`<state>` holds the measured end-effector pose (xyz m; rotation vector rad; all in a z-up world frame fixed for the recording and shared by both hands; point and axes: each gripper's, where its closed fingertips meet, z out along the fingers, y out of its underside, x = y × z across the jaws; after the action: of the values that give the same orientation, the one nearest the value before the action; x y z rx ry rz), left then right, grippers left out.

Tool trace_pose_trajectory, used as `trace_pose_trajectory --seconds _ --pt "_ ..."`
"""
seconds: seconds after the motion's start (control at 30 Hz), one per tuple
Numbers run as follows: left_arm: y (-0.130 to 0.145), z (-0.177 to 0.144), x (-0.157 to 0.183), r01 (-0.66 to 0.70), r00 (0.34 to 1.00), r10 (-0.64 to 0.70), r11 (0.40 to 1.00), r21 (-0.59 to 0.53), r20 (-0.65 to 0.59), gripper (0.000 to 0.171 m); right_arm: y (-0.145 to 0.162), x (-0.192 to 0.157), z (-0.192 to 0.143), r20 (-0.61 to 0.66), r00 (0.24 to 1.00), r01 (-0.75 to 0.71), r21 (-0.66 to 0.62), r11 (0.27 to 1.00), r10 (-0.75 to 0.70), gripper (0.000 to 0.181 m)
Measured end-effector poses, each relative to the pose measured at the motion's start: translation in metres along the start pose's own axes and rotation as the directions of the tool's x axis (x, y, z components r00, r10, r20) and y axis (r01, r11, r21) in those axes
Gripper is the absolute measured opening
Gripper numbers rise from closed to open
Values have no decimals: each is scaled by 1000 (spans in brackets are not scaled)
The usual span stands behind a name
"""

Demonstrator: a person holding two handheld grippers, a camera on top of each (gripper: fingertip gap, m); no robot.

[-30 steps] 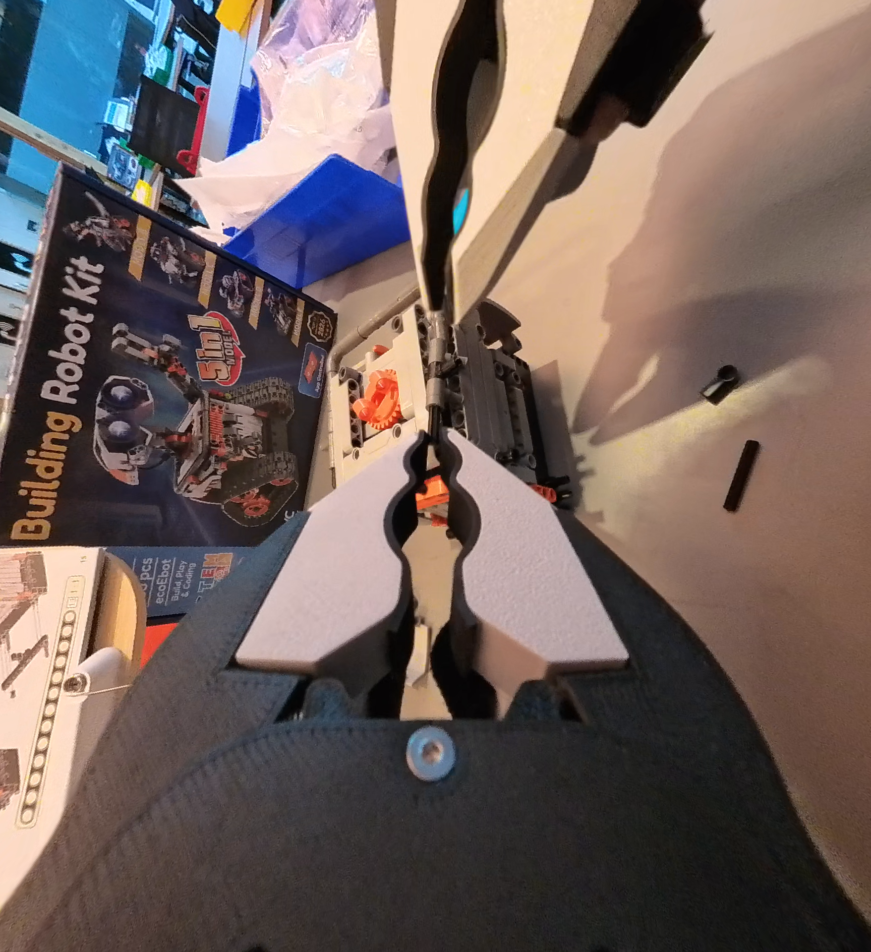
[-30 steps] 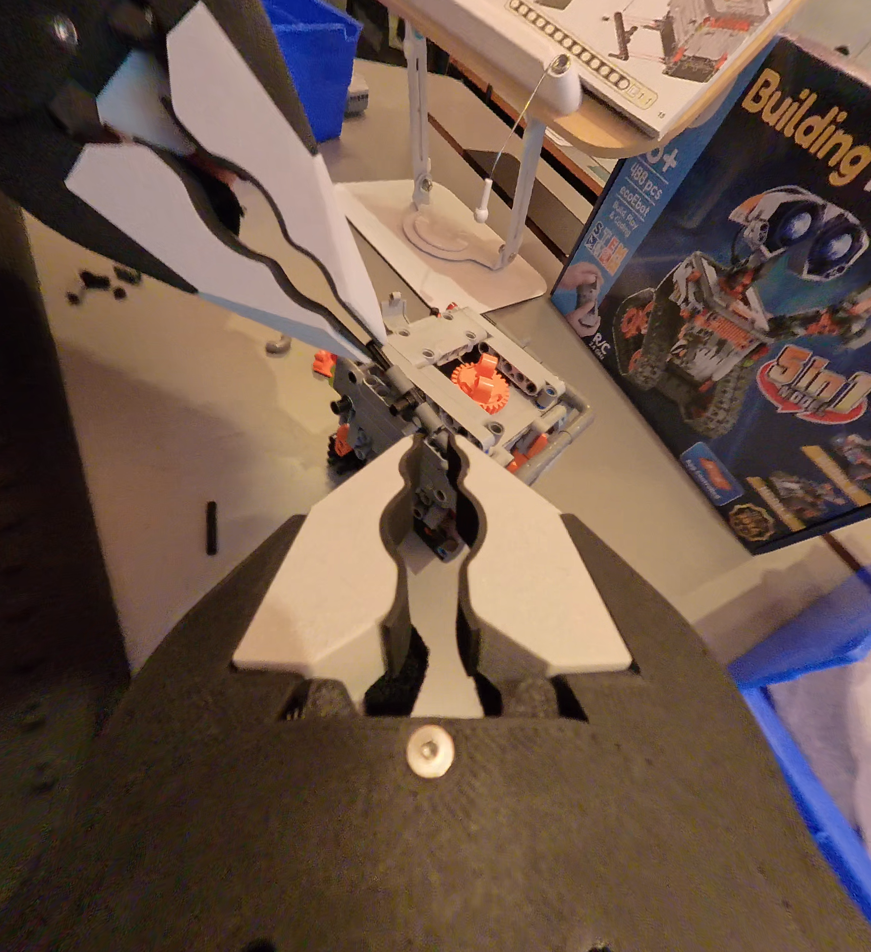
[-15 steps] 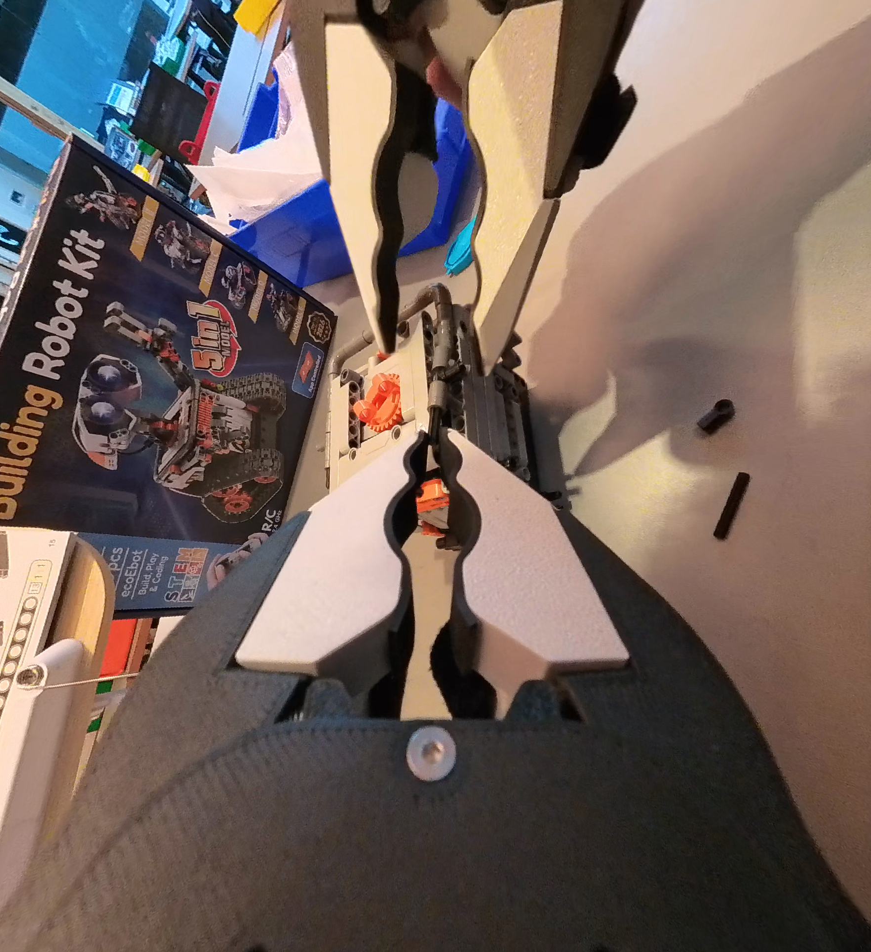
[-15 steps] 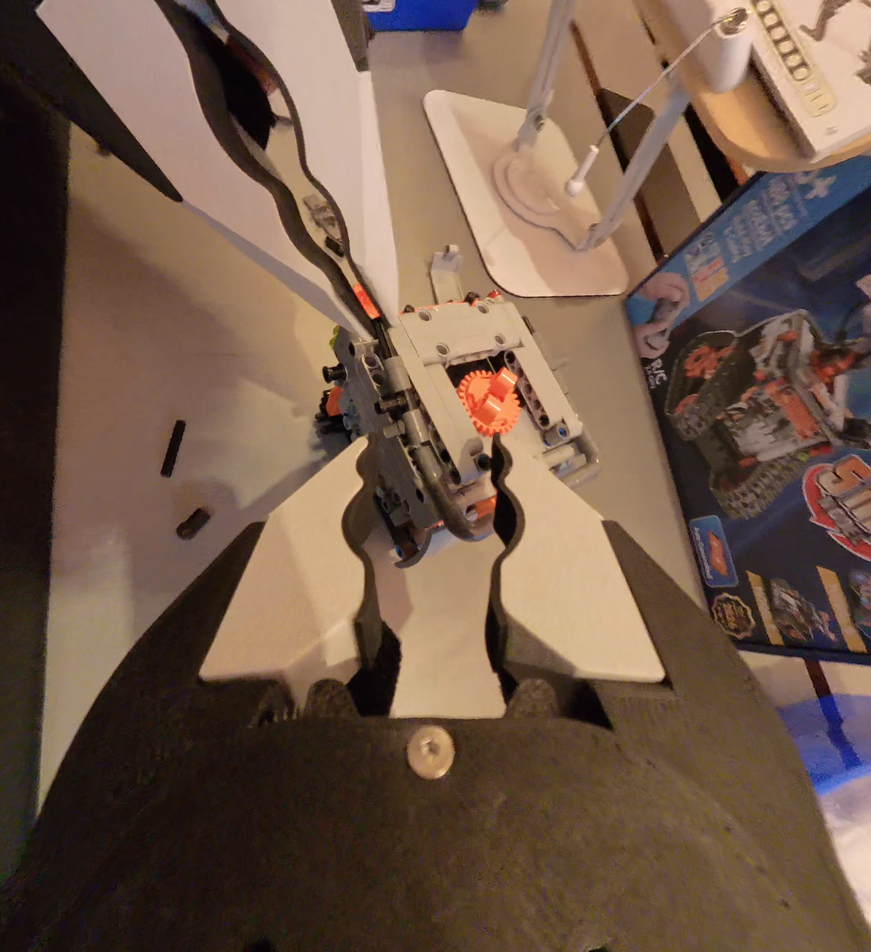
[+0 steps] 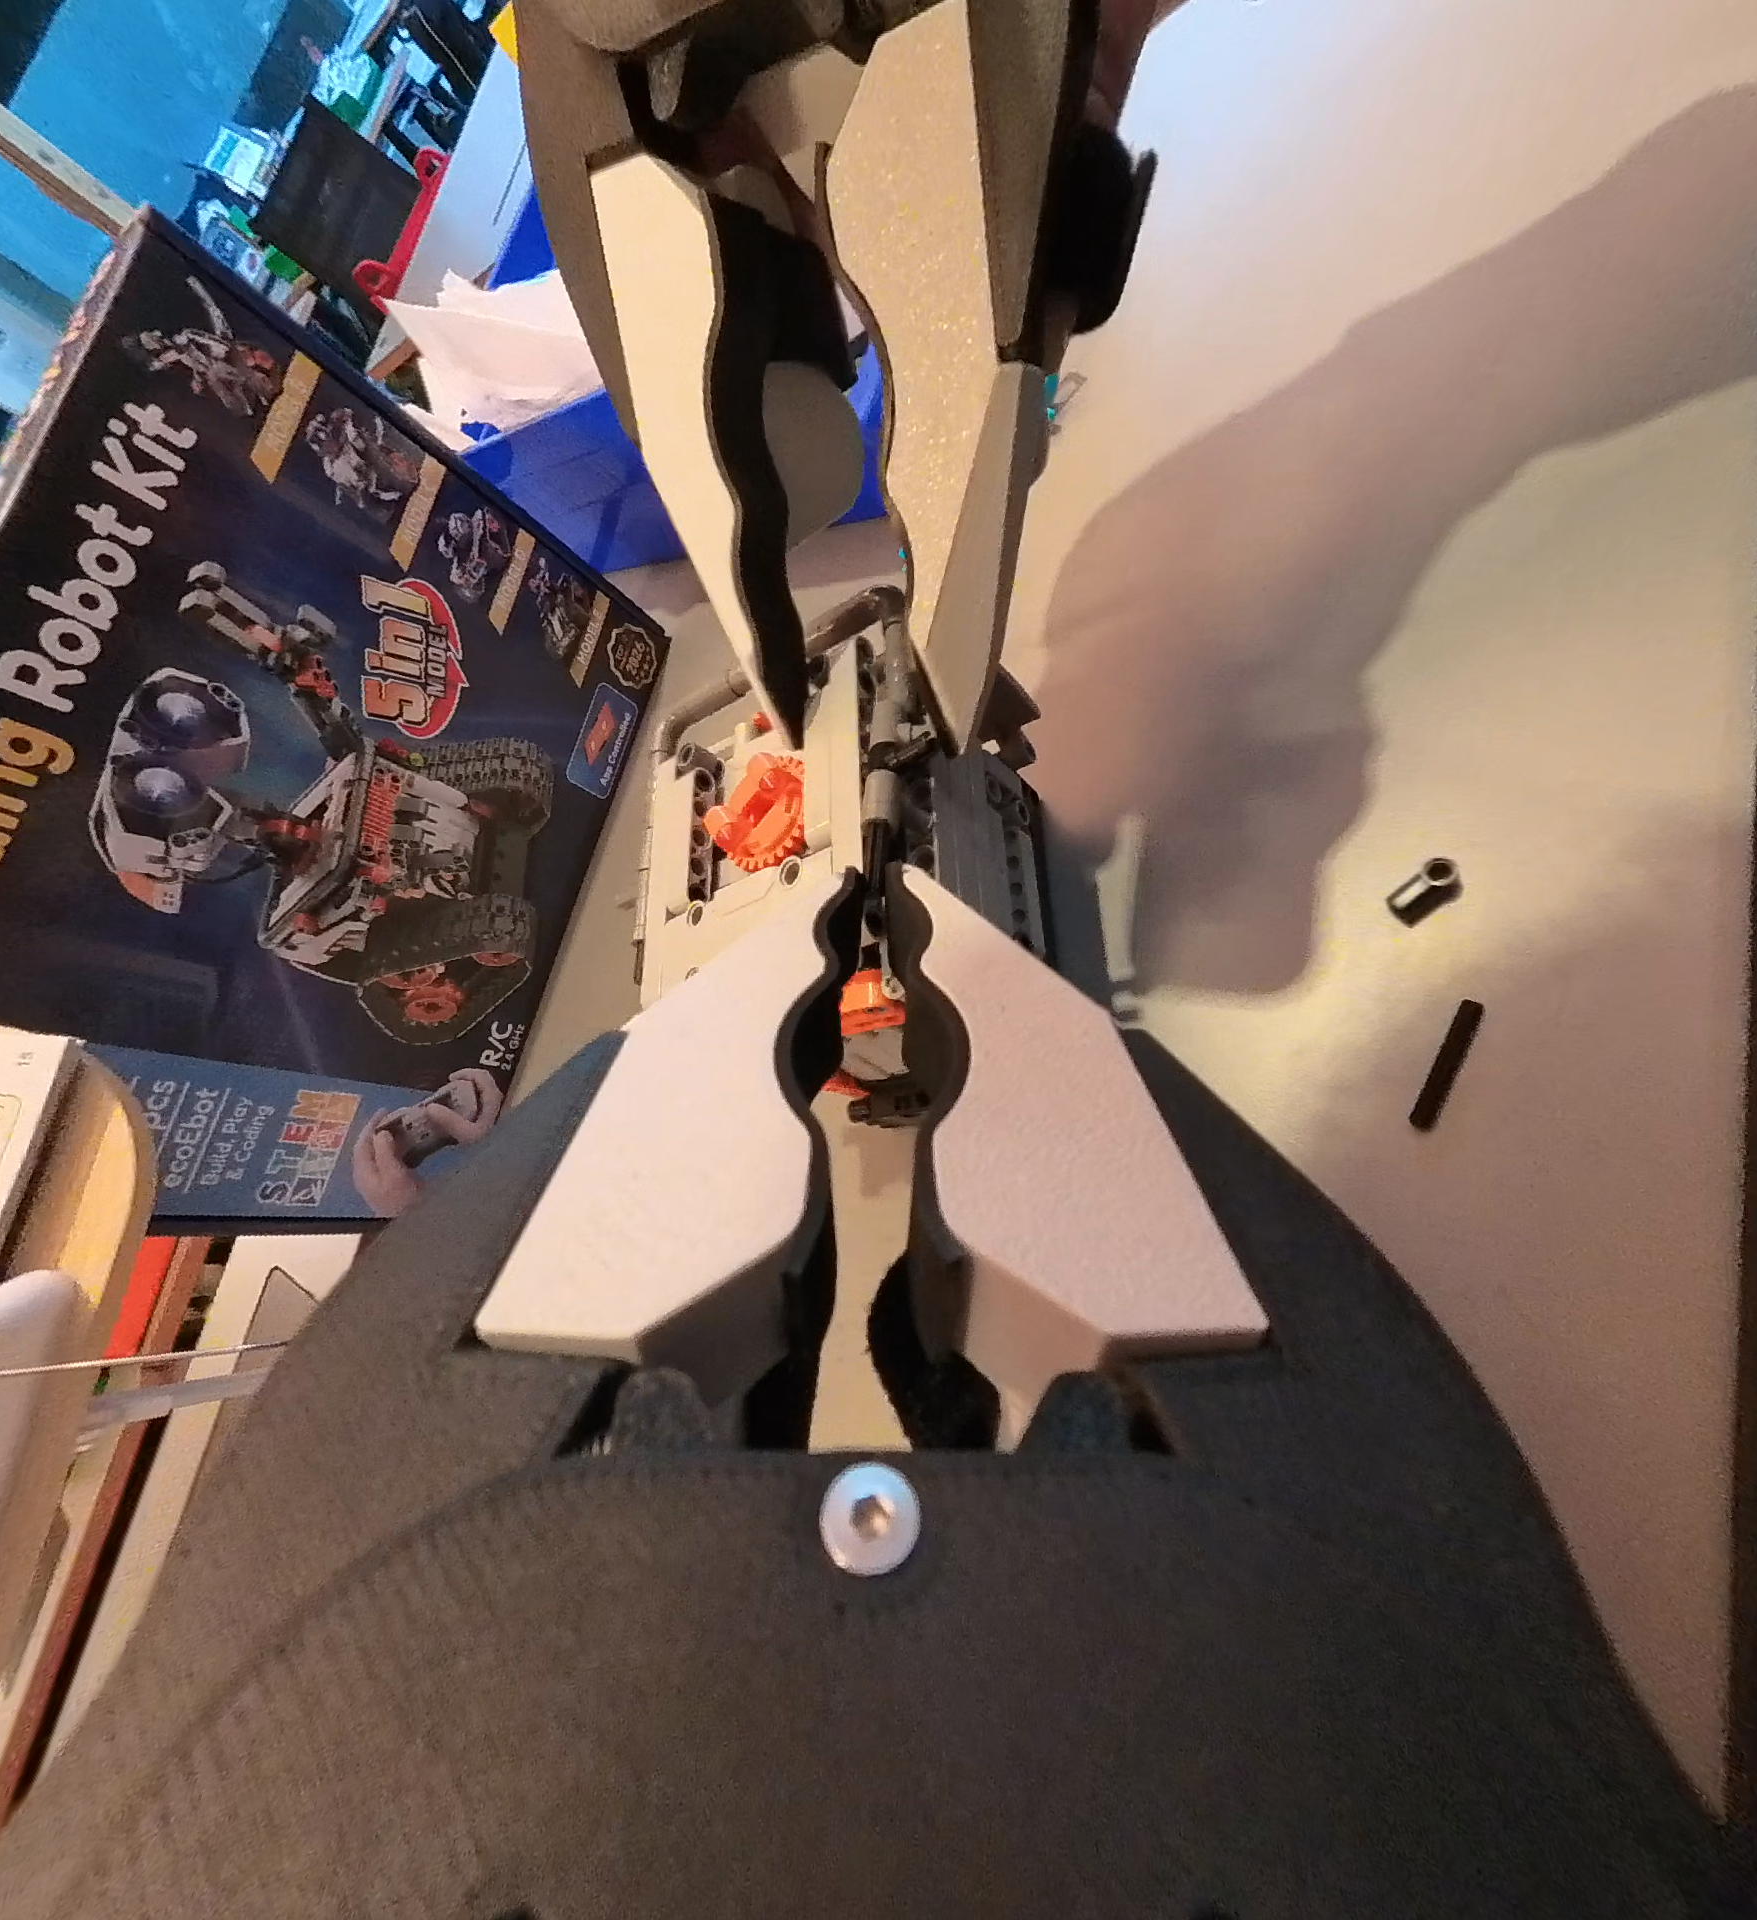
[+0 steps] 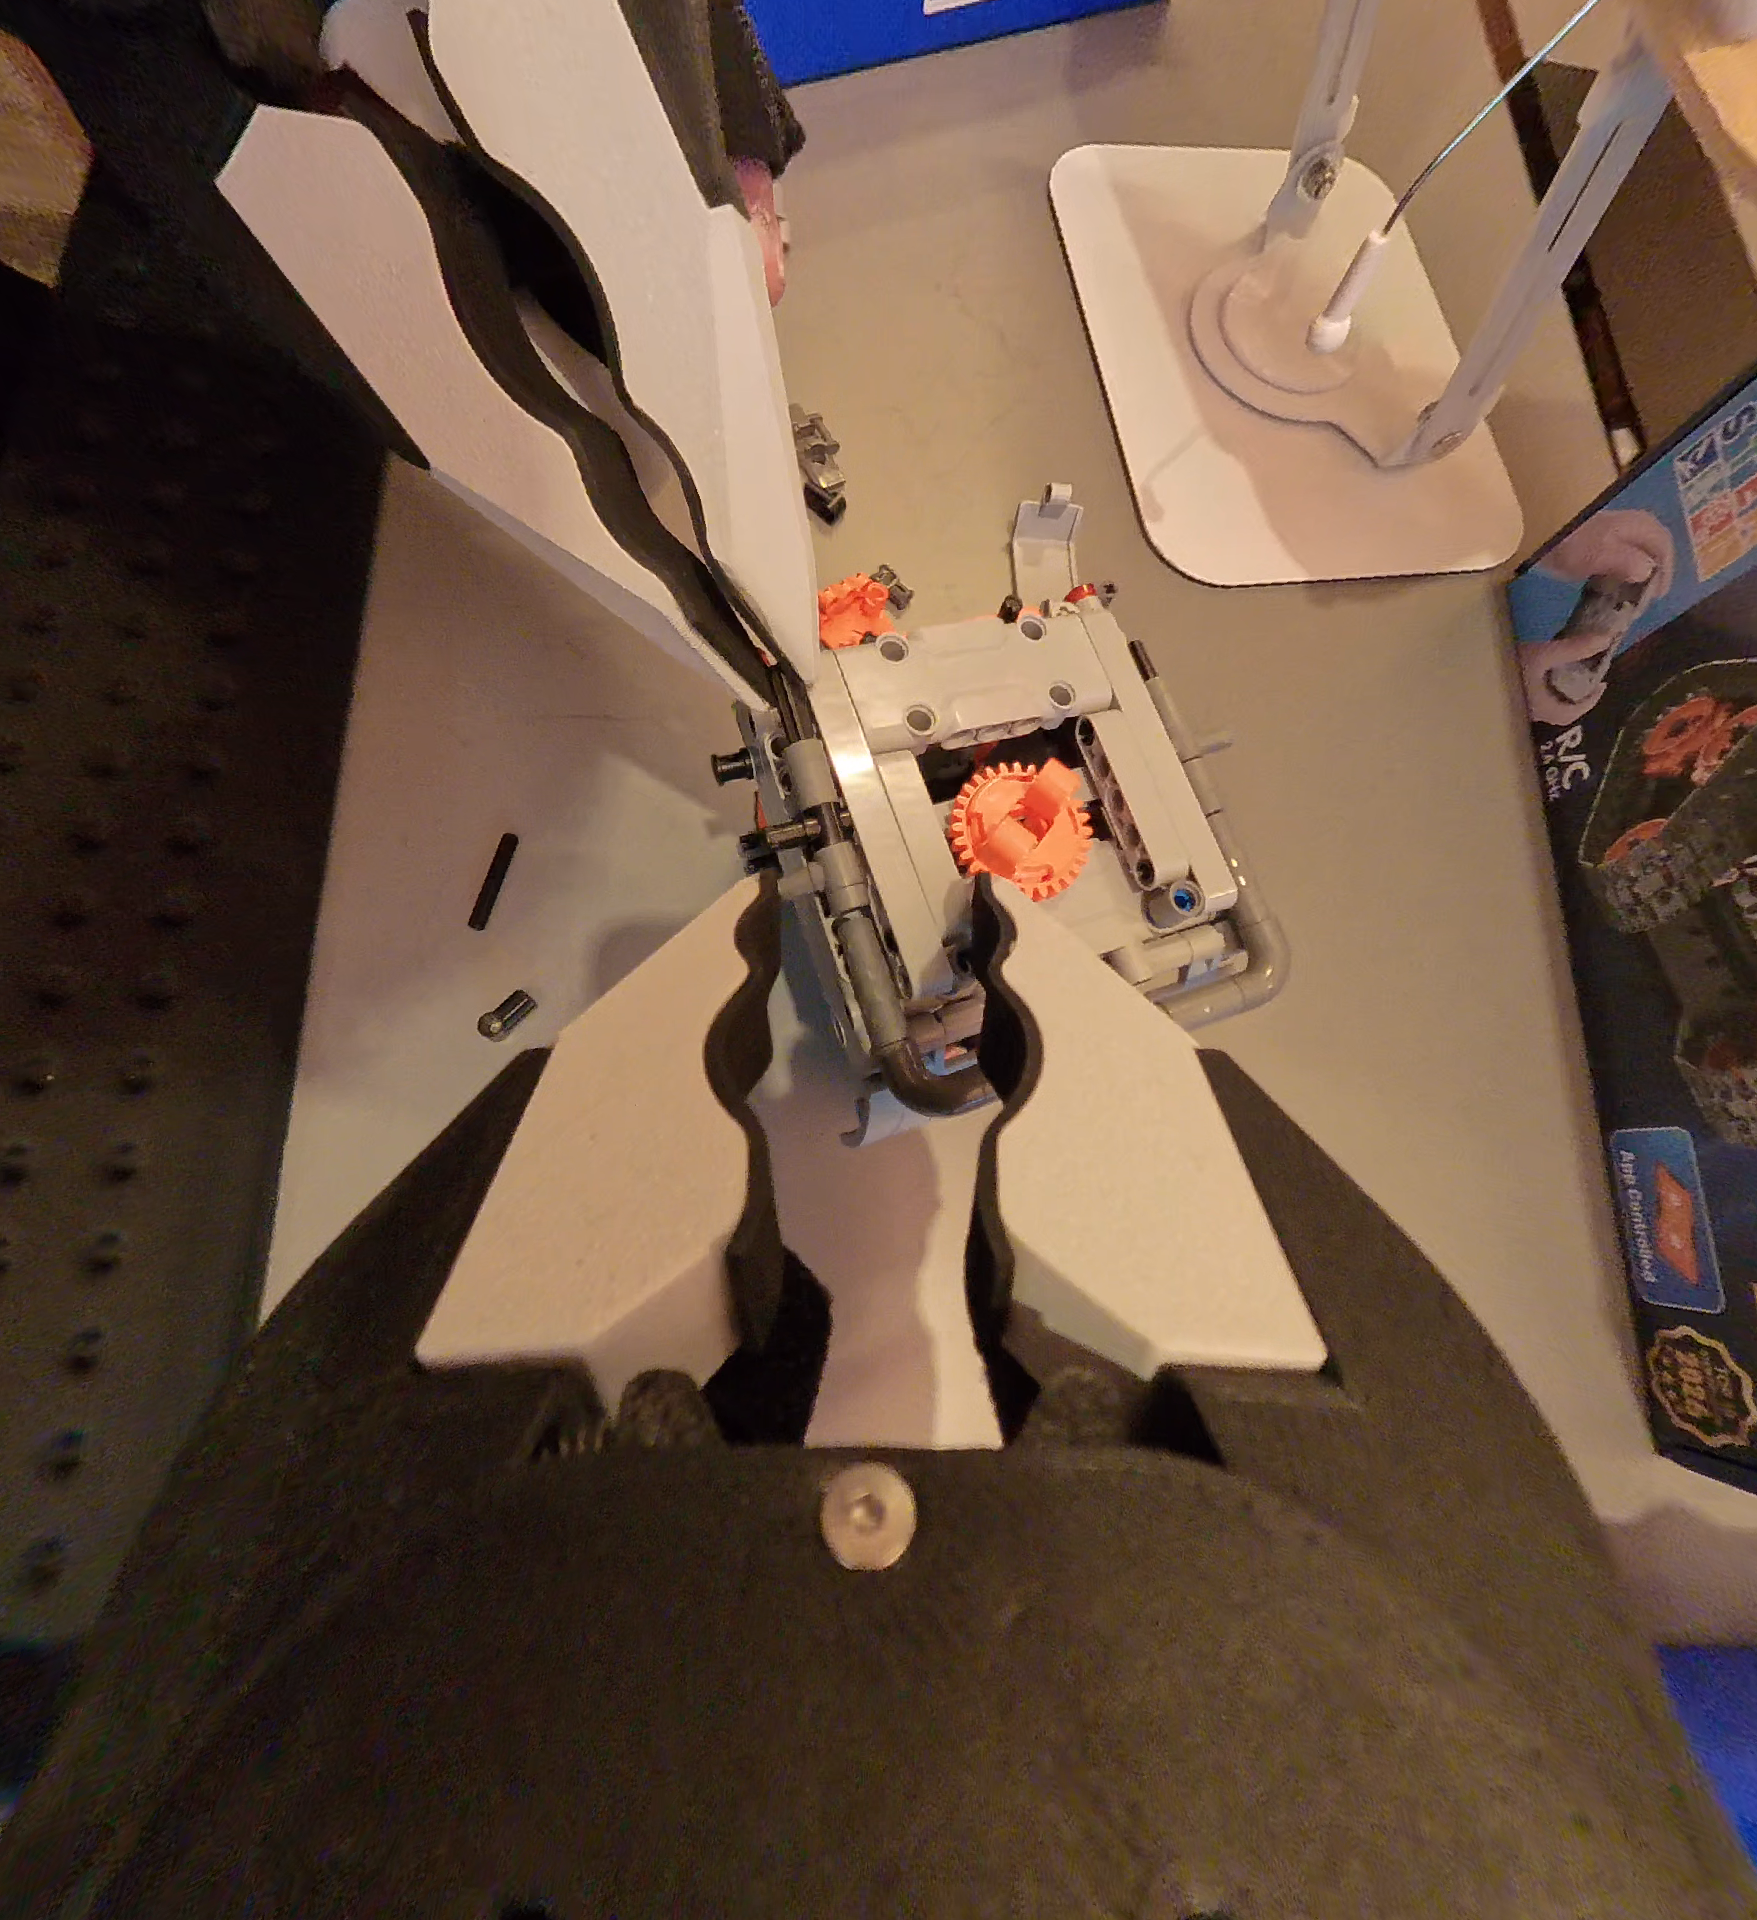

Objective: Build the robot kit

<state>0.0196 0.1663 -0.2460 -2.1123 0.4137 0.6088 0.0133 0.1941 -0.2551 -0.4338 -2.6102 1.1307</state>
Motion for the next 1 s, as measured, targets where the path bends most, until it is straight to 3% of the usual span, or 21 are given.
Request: trace_pose_trajectory --seconds 0.83,1.0 --pt "3 8 -9 92 996 -92 996 23 -5 2 9 7 0 100 994 -29 -80 996 37 22" --pt "-2 7 -10 101 994 -101 995 -3 -34 18 8 6 0 119 991 -51 -76 996 60 22"
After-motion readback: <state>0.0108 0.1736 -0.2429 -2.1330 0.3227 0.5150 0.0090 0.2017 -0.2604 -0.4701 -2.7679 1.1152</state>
